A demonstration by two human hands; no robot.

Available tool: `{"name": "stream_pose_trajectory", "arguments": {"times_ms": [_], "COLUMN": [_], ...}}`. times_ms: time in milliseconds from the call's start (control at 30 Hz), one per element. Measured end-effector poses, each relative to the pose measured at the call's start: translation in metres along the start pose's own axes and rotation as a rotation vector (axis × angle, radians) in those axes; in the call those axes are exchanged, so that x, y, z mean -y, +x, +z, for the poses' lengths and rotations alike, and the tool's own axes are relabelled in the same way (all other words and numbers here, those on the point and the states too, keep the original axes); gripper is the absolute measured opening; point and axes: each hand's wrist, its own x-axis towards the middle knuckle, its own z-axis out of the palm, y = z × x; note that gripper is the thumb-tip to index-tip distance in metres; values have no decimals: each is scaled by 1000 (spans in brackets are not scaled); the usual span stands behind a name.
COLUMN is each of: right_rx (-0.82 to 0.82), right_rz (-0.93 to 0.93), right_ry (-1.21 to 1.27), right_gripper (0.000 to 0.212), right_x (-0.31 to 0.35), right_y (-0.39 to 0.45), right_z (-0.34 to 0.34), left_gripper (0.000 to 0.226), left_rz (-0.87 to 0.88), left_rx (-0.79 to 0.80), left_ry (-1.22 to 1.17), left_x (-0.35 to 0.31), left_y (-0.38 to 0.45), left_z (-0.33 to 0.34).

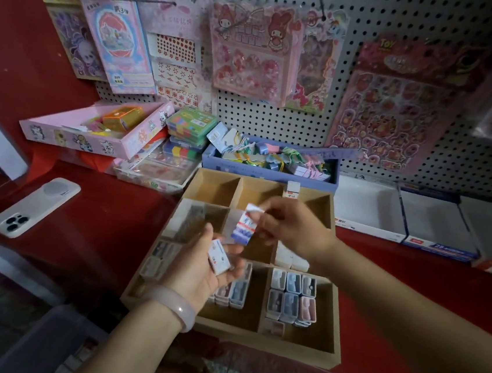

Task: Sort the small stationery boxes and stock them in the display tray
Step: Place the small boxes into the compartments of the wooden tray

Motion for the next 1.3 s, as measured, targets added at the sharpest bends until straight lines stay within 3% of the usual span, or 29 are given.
{"name": "stream_pose_trajectory", "arguments": {"times_ms": [67, 167, 333, 633, 833, 900, 967, 1033, 1100, 1200, 1300], "right_rx": [-191, -405, -300, -438, -380, -379, -298, -163, -32, 56, -4], "right_rz": [-9, -11, 156, 235, 265, 119, -182, -569, -788, -768, -696], "right_ry": [-128, -509, -931, -890, -964, -1049, -1012, -925, -939, -979, -889], "right_gripper": [9, 14, 13, 43, 38, 30, 22, 23, 34, 43, 30], "right_x": [-11, -27, -53, -69, -57, -37, -15, 0, 4, -2, -5], "right_y": [14, 37, 74, 81, 83, 71, 50, 25, 6, 0, 7], "right_z": [-25, -57, -58, -41, -46, -40, -21, 5, 29, 51, 66], "left_gripper": [26, 20, 26, 22, 13, 11, 14, 15, 14, 14, 24], "left_rz": [-24, -11, 57, 148, 189, 191, 196, 194, 198, 194, 164], "left_rx": [4, 48, 91, 182, 92, 39, 5, -12, -26, -2, 14], "left_ry": [-38, -47, -20, -17, -10, -58, -74, -62, -60, -43, -55], "left_x": [-4, -9, -12, -14, -15, -17, -18, -17, -17, -17, -18], "left_y": [1, -4, -2, 7, -1, -1, -1, -2, -4, -10, -13], "left_z": [2, 6, 1, -14, -23, -25, -27, -26, -26, -26, -33]}}
